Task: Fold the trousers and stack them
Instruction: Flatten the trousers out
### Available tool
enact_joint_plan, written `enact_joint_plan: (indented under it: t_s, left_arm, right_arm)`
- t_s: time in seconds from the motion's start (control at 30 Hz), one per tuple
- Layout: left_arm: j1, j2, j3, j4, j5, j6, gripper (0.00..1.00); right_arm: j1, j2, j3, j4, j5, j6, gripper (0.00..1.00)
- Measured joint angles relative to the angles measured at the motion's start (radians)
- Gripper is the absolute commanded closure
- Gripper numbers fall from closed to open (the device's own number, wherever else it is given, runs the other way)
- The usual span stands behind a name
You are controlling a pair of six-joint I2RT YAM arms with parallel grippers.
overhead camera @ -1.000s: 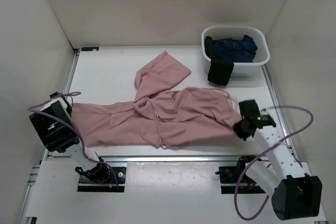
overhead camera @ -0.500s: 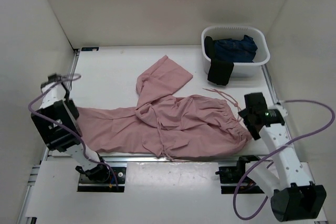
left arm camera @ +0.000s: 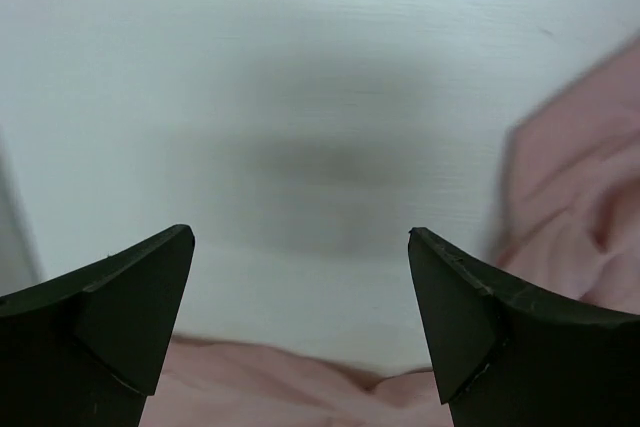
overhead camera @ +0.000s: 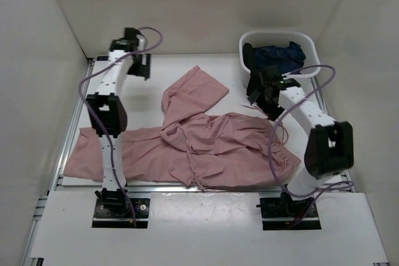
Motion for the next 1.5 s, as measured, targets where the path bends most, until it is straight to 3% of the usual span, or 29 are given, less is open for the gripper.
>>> enact_joint_plan:
  t_s: [0.23, 0.3, 0.33, 0.4, 0.43, 0.47, 0.57, 0.73, 0.87, 0.93, 0.97, 1.03, 1.07, 1.13, 1.23, 1.5]
  left_arm:
    - [-0.211, 0.145, -0.113, 0.067, 0.196, 0.0, 0.0]
    - [-0.229, 0.15, -0.119, 0.077, 0.254, 0.0, 0.0]
    - [-0.23, 0.149, -0.125, 0.086, 0.275, 0.0, 0.02]
    - [-0.222, 0.145, -0.154, 0.103, 0.304, -0.003, 0.26]
    - [-0.215, 0.144, -0.177, 0.106, 0.316, -0.009, 0.71]
    - [-0.21, 0.144, -0.209, 0.108, 0.326, -0.011, 0.86]
    - [-0.198, 0.142, -0.302, 0.101, 0.324, -0.006, 0.86]
    - [-0.172, 0.057, -0.406, 0.092, 0.192, -0.005, 0.86]
    - [-0.094, -0.099, -0.542, 0.094, 0.092, -0.004, 0.83]
    - [-0.052, -0.227, -0.652, 0.093, 0.062, -0.002, 0.61]
    - [-0.034, -0.292, -0.705, 0.079, 0.051, -0.002, 0.4]
    - [-0.021, -0.406, -0.809, 0.048, 0.045, -0.005, 0.26]
    - [-0.025, -0.442, -0.846, 0.016, 0.052, -0.004, 0.1]
    - [-0.035, -0.459, -0.87, -0.044, 0.075, -0.001, 0.0]
    - [-0.026, -0.405, -0.814, -0.068, 0.093, -0.002, 0.0]
    - [0.156, -0.045, -0.266, 0.0, 0.067, -0.003, 0.0]
  right_arm:
    - [0.069, 0.225, 0.072, 0.031, -0.093, -0.003, 0.08]
    - [0.075, 0.245, 0.071, 0.032, -0.117, 0.004, 0.13]
    - [0.075, 0.248, 0.066, 0.038, -0.129, 0.006, 0.27]
    - [0.074, 0.251, 0.05, 0.045, -0.153, 0.008, 0.47]
    - [0.074, 0.256, 0.043, 0.047, -0.166, 0.009, 0.71]
    - [0.073, 0.264, 0.039, 0.049, -0.177, 0.003, 0.81]
    - [0.069, 0.296, 0.024, 0.059, -0.208, 0.008, 1.0]
    - [0.059, 0.272, -0.001, 0.061, -0.174, -0.002, 1.0]
    - [0.032, 0.121, -0.093, 0.065, -0.089, -0.005, 1.0]
    - [0.018, 0.031, -0.139, 0.058, -0.054, -0.015, 1.0]
    - [0.014, -0.005, -0.156, 0.055, -0.039, -0.024, 1.0]
    - [0.019, -0.045, -0.166, 0.041, -0.004, -0.041, 1.0]
    - [0.027, -0.048, -0.166, 0.039, 0.009, -0.05, 1.0]
    - [0.047, -0.047, -0.166, 0.032, 0.038, -0.069, 1.0]
    - [0.073, -0.047, -0.166, 0.016, 0.071, -0.099, 1.0]
    - [0.121, -0.047, -0.136, -0.005, 0.123, -0.141, 1.0]
